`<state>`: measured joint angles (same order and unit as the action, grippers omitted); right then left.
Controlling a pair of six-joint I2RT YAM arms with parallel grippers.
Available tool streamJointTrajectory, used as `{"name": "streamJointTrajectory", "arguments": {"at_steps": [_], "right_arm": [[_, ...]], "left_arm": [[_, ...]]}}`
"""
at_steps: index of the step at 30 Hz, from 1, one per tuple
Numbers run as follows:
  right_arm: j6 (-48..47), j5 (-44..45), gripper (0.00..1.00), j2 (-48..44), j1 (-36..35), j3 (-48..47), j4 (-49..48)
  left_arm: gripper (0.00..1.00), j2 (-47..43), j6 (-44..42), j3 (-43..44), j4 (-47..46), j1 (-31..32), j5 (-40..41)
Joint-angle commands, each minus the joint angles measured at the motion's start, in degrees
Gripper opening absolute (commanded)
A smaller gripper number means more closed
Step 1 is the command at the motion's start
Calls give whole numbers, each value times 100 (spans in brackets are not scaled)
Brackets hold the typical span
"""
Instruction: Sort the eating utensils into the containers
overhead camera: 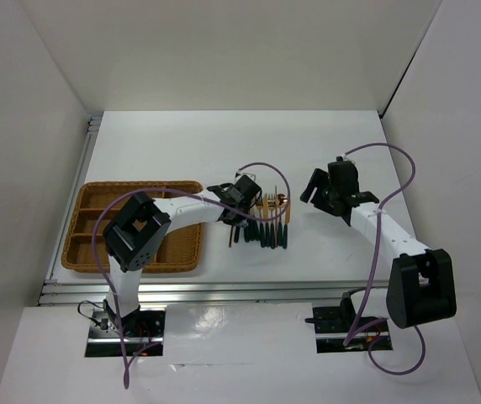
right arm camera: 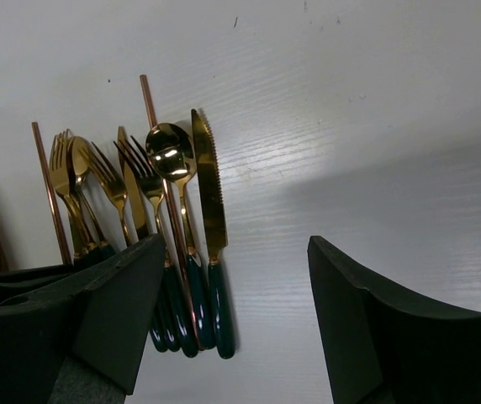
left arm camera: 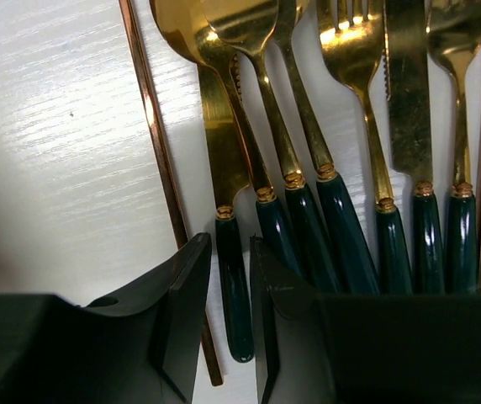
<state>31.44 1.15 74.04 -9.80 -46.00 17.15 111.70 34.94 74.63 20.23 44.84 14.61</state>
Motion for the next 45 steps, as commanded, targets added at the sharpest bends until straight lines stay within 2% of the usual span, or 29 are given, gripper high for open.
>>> {"name": "streamJointTrajectory", "arguments": {"at_steps": [1,4,9,14,19,25,42,45], "right_arm": [[-68,-18,76,75,22,-41,-141],[-68,-18,76,75,22,-41,-141],[-68,43,76,75,22,-41,-141],[-68,96,76,75,22,-41,-141],[-68,96,76,23,22,-41,-141],[-16,96,76,-29,22,11,-141],[-15,96,76,-83,22,65,-89],[-15,96,76,-83,22,117,-141]], "left_arm": [[39,255,39,297,209,25,173],[39,404,39,438,358,86,226],[31,467,92,500,412,148,279],[27,467,215,500,517,148,480],[26,37,338,553,693,148,622],[26,-981,443,448,517,148,736],[26,-2925,901,-695,104,-960,209],[38,-3102,473,-914,-202,-1118,-230]]}}
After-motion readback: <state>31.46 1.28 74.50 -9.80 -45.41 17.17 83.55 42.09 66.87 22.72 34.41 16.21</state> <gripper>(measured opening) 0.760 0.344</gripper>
